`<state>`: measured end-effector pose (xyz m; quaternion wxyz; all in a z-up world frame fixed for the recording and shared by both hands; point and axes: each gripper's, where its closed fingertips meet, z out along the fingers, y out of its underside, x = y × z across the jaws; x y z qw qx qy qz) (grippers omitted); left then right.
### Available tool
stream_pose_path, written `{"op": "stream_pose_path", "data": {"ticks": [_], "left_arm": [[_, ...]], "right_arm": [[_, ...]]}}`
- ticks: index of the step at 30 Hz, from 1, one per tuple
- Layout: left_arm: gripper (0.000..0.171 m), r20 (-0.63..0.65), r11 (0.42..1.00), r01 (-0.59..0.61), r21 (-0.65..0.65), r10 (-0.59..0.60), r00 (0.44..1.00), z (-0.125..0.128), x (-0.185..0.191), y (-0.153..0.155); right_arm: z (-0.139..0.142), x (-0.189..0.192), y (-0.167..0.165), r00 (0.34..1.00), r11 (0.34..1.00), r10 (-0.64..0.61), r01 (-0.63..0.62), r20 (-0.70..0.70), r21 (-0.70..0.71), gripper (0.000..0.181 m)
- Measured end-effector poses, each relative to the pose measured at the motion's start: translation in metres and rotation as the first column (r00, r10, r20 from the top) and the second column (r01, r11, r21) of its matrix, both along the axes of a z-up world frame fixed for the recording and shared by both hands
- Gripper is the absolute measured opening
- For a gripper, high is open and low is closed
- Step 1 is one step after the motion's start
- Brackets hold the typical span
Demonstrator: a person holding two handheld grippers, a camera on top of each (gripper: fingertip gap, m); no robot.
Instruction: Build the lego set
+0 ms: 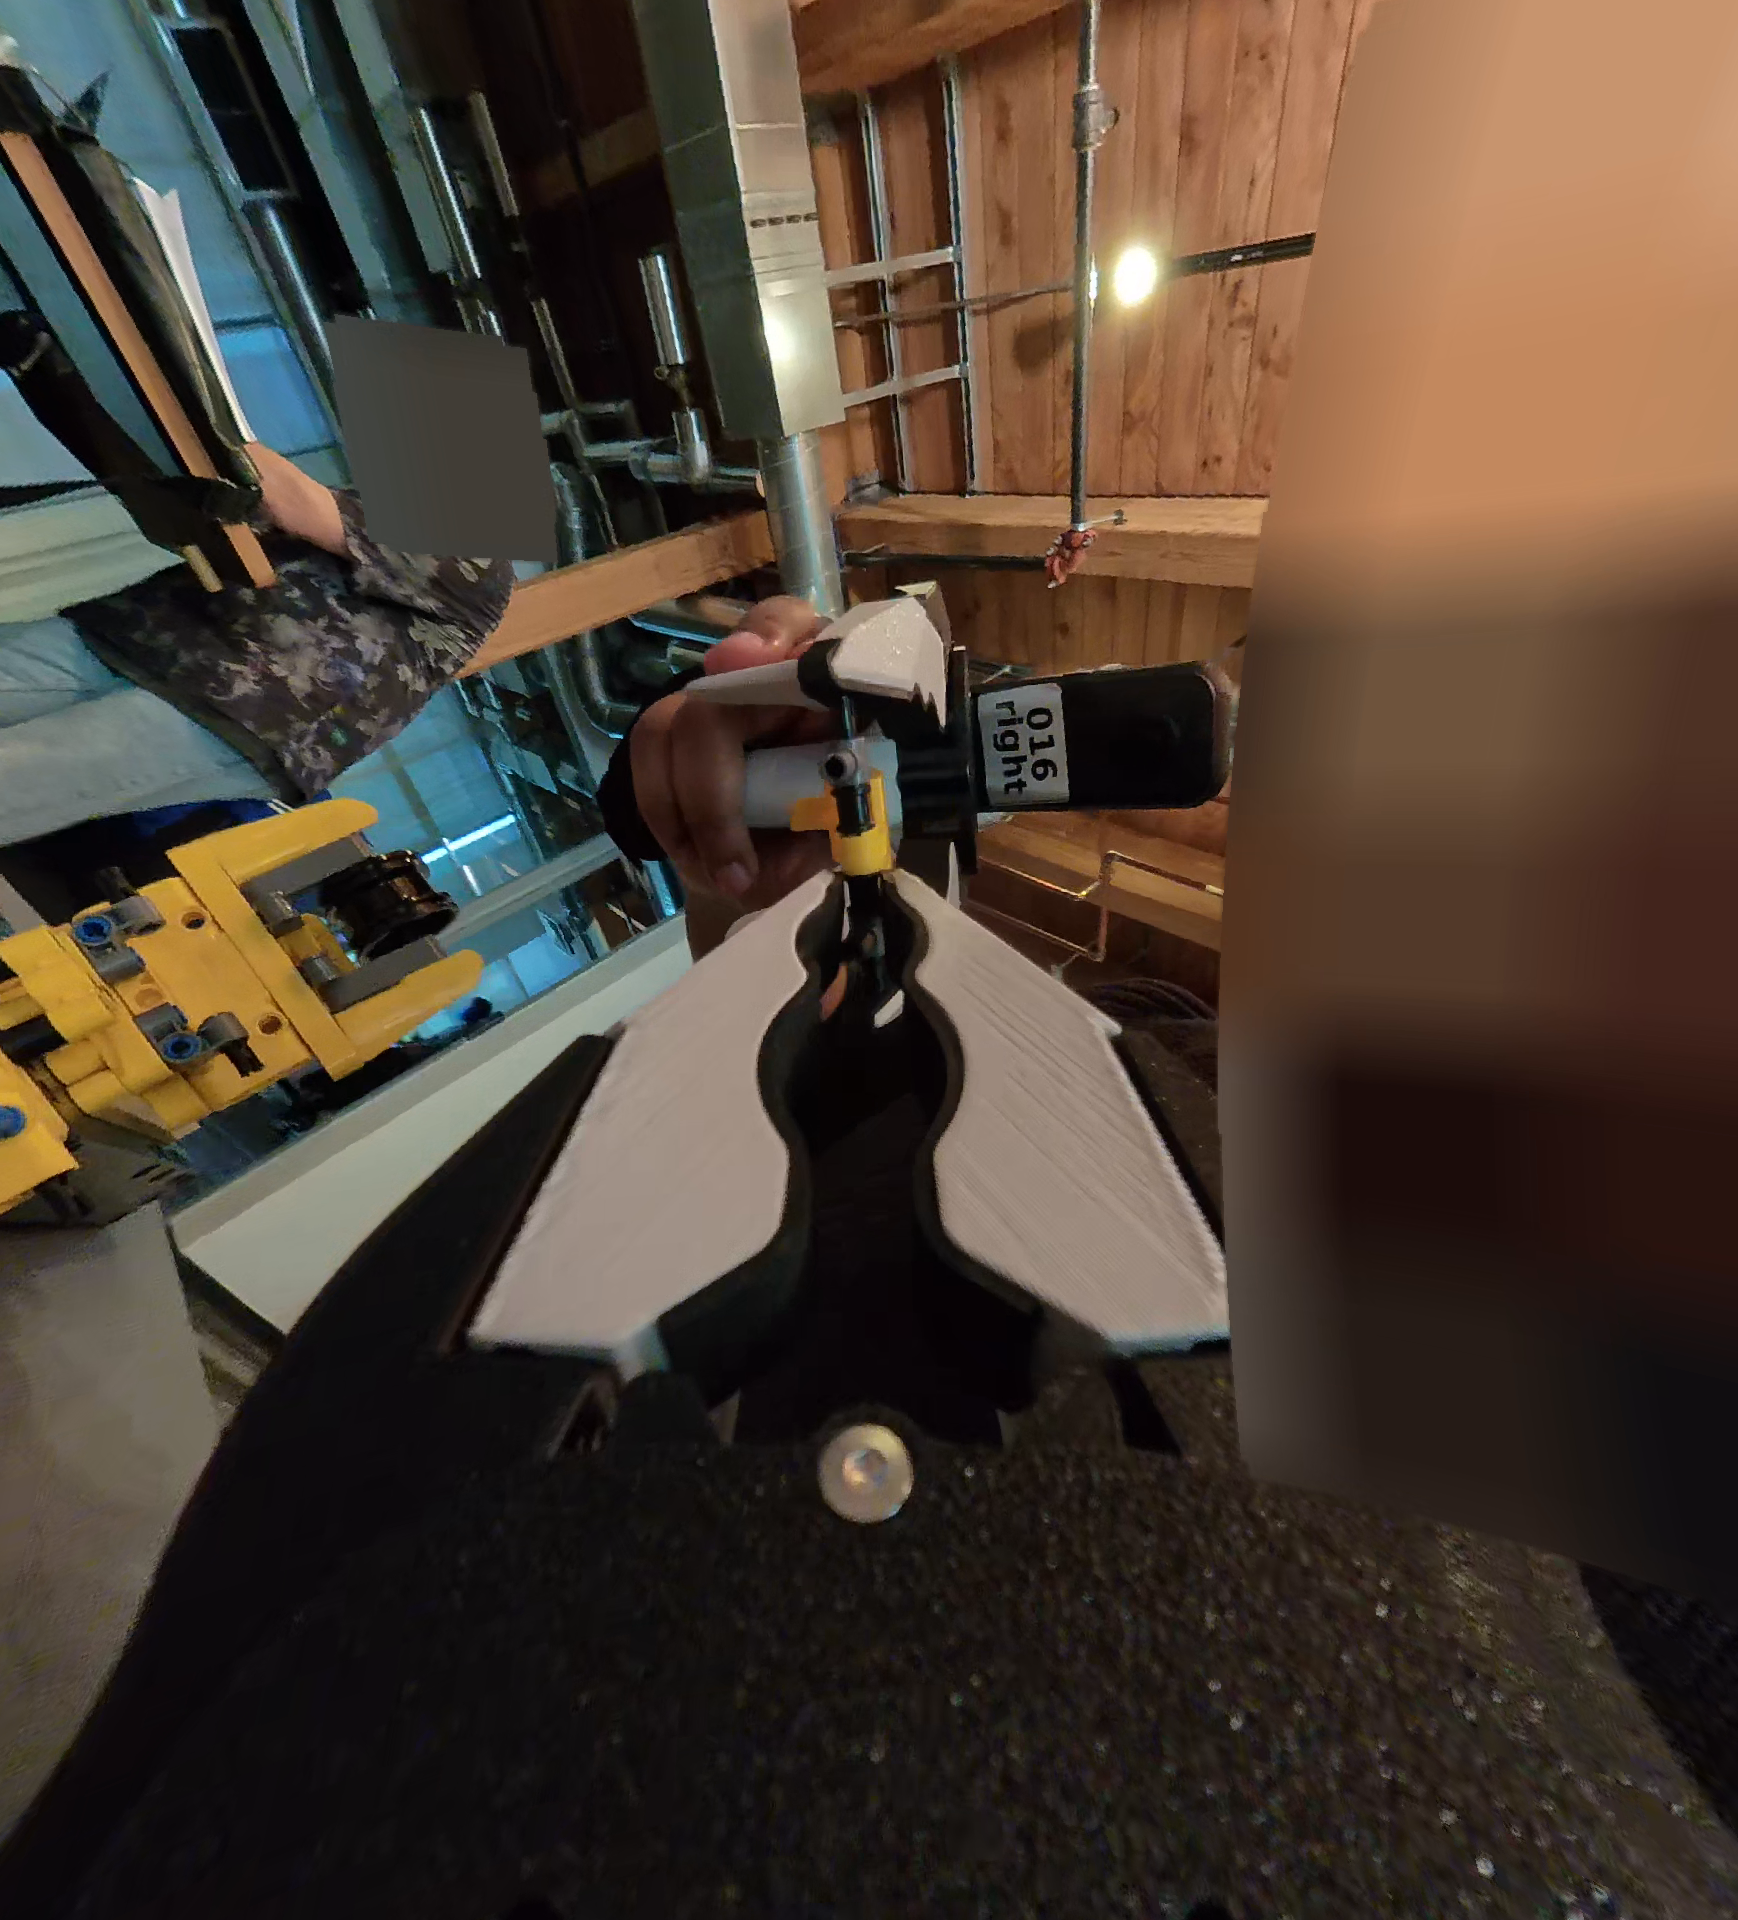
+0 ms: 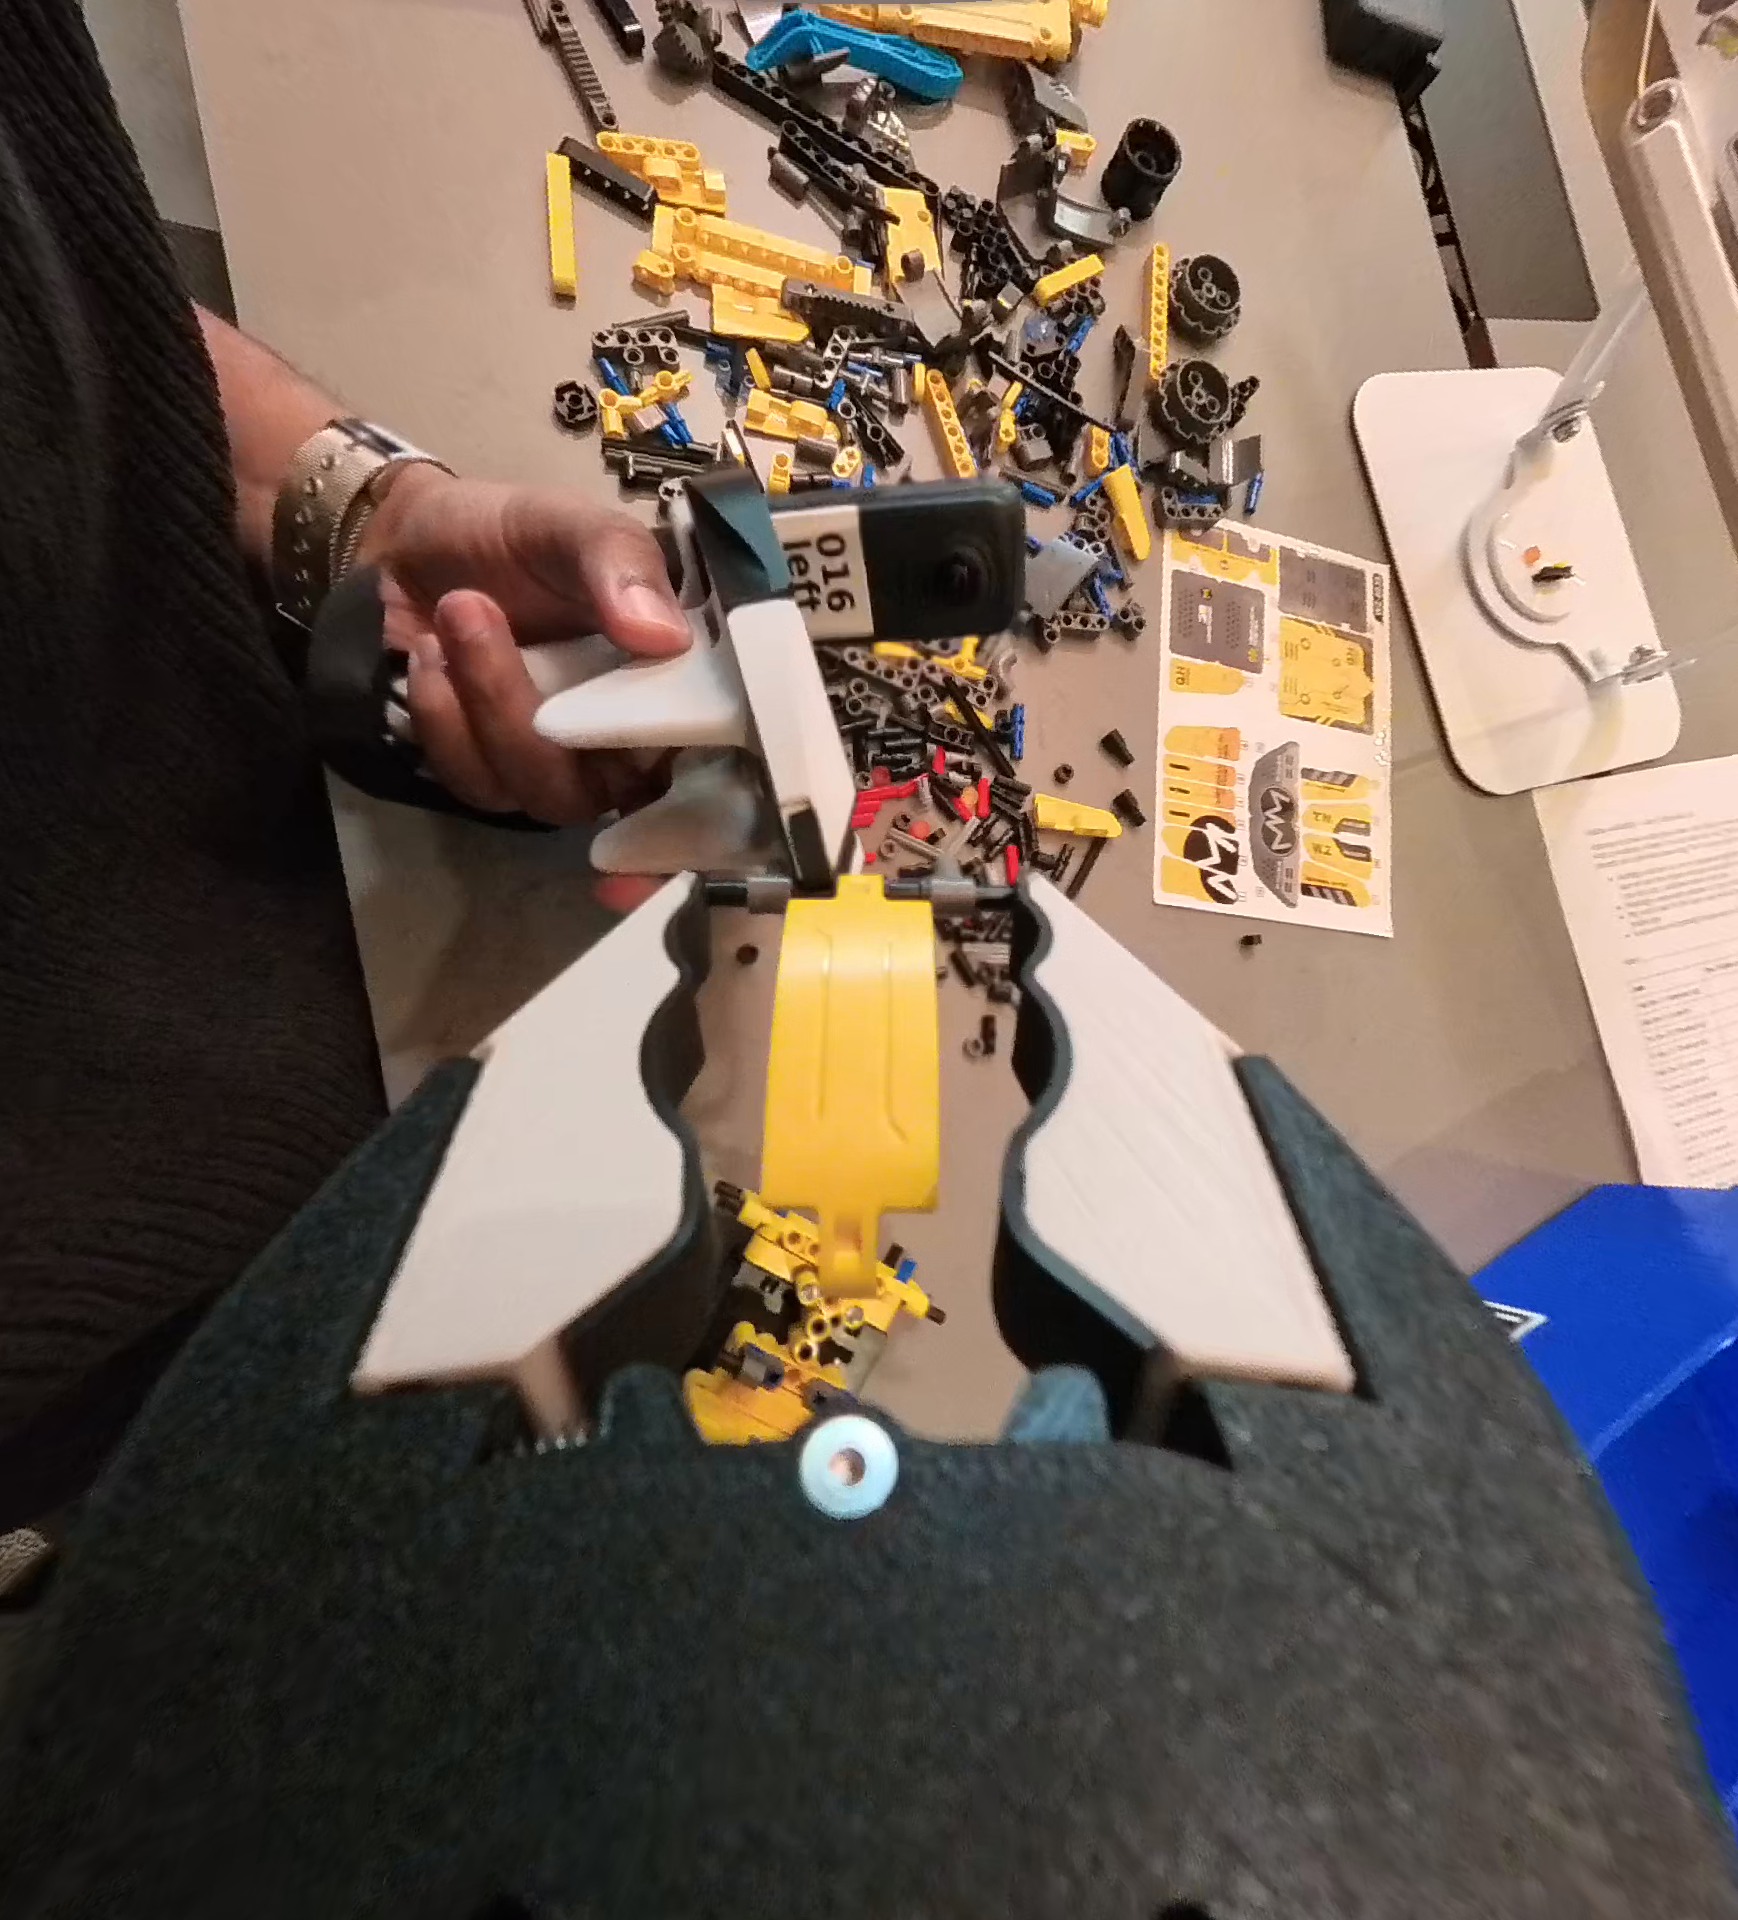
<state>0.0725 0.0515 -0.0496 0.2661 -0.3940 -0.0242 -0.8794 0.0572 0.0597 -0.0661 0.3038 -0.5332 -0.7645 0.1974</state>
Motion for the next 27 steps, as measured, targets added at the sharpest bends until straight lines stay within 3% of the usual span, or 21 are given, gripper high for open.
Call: {"op": "stream_pose_path", "data": {"ticks": [3,5,9,13,16,18,23,27], "left_arm": [[0.012,-0.05,0.996,-0.087,0.002,0.087,0.995,-0.003,-0.002,0.006],[0.029,-0.086,0.986,-0.164,0.024,0.165,0.983,-0.003,-0.007,0.009],[0.04,-0.192,0.95,-0.275,0.15,0.301,0.934,0.001,-0.007,0.005],[0.055,-0.318,0.886,-0.34,0.316,0.436,0.842,0.003,0.004,-0.001],[0.057,-0.372,0.798,-0.377,0.47,0.566,0.736,0.005,0.012,-0.007],[0.057,-0.362,0.742,-0.382,0.551,0.625,0.692,0.009,0.015,-0.013],[0.058,-0.308,0.693,-0.333,0.64,0.628,0.714,0.016,0.024,-0.032],[0.059,-0.318,0.636,-0.31,0.707,0.677,0.663,0.013,0.032,-0.037]], "right_arm": [[0.0,0.0,0.001,1.0,1.0,-0.008,0.008,-0.002,-0.007,0.058],[0.004,0.0,0.0,1.0,0.999,-0.008,0.007,-0.014,-0.051,0.058],[0.017,0.004,-0.009,0.998,0.979,0.014,-0.026,-0.061,-0.2,0.057],[0.03,0.013,-0.016,0.995,0.926,0.02,-0.057,-0.102,-0.372,0.057],[0.032,0.02,-0.021,0.995,0.896,0.027,-0.067,-0.098,-0.44,0.057],[0.032,0.026,-0.025,0.995,0.878,0.035,-0.076,-0.094,-0.473,0.057],[0.033,0.037,-0.035,0.995,0.826,0.056,-0.092,-0.081,-0.557,0.057],[0.025,0.041,-0.042,0.996,0.814,0.067,-0.088,-0.058,-0.574,0.058]]}}
